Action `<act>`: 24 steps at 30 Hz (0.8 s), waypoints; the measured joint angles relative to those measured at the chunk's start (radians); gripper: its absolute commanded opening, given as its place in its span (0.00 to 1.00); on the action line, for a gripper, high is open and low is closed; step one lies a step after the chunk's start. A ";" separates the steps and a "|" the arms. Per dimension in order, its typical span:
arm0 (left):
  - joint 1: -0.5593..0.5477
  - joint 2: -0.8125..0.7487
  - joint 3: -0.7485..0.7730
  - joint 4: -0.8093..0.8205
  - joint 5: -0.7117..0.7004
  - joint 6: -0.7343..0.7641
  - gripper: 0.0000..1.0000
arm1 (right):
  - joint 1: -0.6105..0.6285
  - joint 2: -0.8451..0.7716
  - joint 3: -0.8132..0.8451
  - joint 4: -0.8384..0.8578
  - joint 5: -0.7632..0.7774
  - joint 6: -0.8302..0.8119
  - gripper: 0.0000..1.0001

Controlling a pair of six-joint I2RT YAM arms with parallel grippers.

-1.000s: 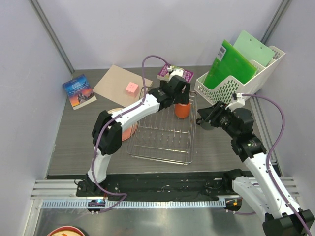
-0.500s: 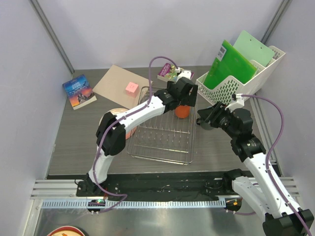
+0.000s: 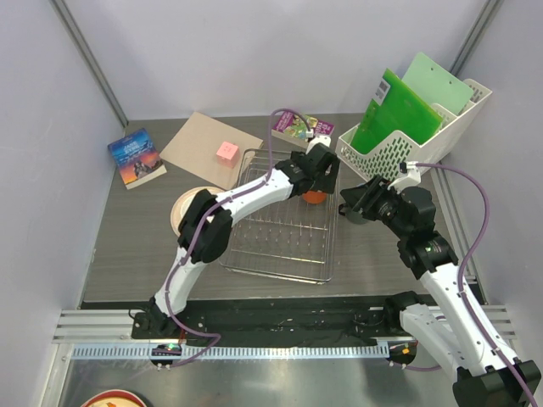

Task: Unload the mixed dishes from the dish rack
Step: Pick up the cup from the dish rack.

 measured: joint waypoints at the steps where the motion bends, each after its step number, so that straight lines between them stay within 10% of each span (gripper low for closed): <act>1: 0.001 0.004 0.000 0.000 0.006 -0.003 0.82 | 0.000 0.000 0.000 0.000 0.000 0.000 0.55; 11: 0.008 -0.019 -0.053 0.033 0.021 0.002 0.03 | 0.000 -0.001 -0.014 0.006 0.008 0.000 0.55; 24: 0.053 -0.420 -0.328 0.024 0.161 -0.008 0.00 | 0.000 -0.051 -0.031 0.014 0.041 0.000 0.55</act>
